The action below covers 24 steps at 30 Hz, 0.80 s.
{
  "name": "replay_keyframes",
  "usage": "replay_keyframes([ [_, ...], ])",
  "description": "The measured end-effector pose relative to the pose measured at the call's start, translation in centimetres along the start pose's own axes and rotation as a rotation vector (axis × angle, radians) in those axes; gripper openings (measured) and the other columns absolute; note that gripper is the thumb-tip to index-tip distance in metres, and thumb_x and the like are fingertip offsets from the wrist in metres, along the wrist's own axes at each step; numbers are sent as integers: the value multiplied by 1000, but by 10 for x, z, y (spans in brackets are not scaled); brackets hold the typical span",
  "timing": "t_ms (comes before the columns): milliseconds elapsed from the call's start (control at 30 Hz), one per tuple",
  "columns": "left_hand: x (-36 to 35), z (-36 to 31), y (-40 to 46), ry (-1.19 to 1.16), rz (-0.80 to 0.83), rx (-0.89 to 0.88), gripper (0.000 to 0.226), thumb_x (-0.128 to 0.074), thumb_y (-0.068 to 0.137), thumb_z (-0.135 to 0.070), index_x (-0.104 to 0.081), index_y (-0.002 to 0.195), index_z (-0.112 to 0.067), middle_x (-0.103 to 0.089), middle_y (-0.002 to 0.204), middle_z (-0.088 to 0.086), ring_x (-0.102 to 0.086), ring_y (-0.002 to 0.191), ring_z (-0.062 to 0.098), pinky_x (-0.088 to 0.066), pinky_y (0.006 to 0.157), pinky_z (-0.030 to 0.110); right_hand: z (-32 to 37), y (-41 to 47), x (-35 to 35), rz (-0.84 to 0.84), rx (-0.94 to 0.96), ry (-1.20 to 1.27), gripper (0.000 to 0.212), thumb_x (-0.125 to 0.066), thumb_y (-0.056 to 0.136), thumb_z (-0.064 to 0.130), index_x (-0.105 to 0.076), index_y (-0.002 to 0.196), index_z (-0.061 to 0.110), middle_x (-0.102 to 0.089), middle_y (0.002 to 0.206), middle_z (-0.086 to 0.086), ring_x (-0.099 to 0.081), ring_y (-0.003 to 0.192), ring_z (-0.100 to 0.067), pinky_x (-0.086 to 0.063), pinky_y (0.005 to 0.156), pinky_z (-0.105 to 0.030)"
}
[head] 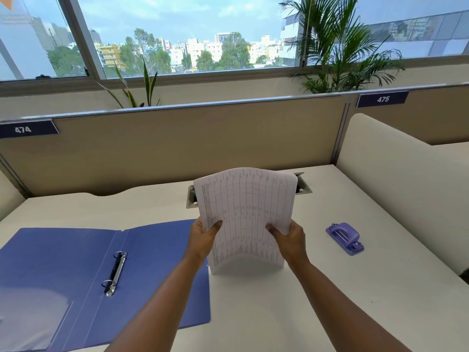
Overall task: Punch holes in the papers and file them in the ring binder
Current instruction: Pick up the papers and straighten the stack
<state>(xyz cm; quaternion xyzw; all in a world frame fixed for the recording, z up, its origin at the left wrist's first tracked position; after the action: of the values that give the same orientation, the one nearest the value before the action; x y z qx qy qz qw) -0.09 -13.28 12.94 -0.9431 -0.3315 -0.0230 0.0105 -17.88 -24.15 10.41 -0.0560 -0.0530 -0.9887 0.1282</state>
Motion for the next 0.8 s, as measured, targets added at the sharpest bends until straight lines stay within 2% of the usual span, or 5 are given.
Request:
replay_keyframes([
  [133, -2, 10, -4, 41, 0, 67, 27, -45, 95, -10, -56, 117, 0, -60, 110, 9, -57, 107, 28, -48, 87, 42, -8, -1, 0, 4, -46, 20, 36, -63, 84, 10, -57, 117, -4, -62, 119, -17, -58, 108, -36, -49, 92, -45],
  [300, 0, 4, -1, 40, 3, 54, 26, -46, 95, -11, -56, 117, -1, -60, 107, 7, -59, 96, 21, -51, 75, 30, -3, 2, -4, 12, -16, 8, 35, -64, 84, 10, -58, 117, -2, -63, 118, -17, -60, 104, -35, -51, 90, -44],
  [400, -1, 14, -6, 62, 34, 85, 29, -44, 96, -13, -54, 121, -4, -60, 110, 7, -57, 108, 27, -50, 83, 36, -7, -1, -7, 32, -26, -4, 42, -65, 84, 11, -54, 122, 0, -61, 119, -15, -56, 104, -26, -49, 93, -44],
  [533, -3, 17, -11, 50, 24, 104, 30, -38, 98, -10, -55, 121, -3, -59, 108, 6, -56, 104, 24, -49, 79, 31, -14, -4, -4, 45, -64, -33, 41, -63, 85, 13, -53, 124, 1, -61, 122, -16, -57, 112, -35, -49, 96, -47],
  [800, -1, 7, 11, 109, 131, 213, 31, -38, 98, -9, -52, 124, -1, -59, 113, 11, -56, 111, 30, -45, 93, 42, -9, 6, 22, 81, -55, -55, 31, -63, 85, 21, -63, 110, 4, -66, 102, -9, -66, 90, -28, -58, 79, -41],
])
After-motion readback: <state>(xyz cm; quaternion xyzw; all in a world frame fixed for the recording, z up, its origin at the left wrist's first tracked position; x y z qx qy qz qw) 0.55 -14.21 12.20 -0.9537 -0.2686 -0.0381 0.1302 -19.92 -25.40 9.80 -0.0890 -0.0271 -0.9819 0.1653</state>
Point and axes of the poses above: each hand's wrist, its own y-axis towards the middle knuckle, its own x-axis out of the back of the hand, z = x × y, the point moved 5 cm from there along y, towards the middle knuckle
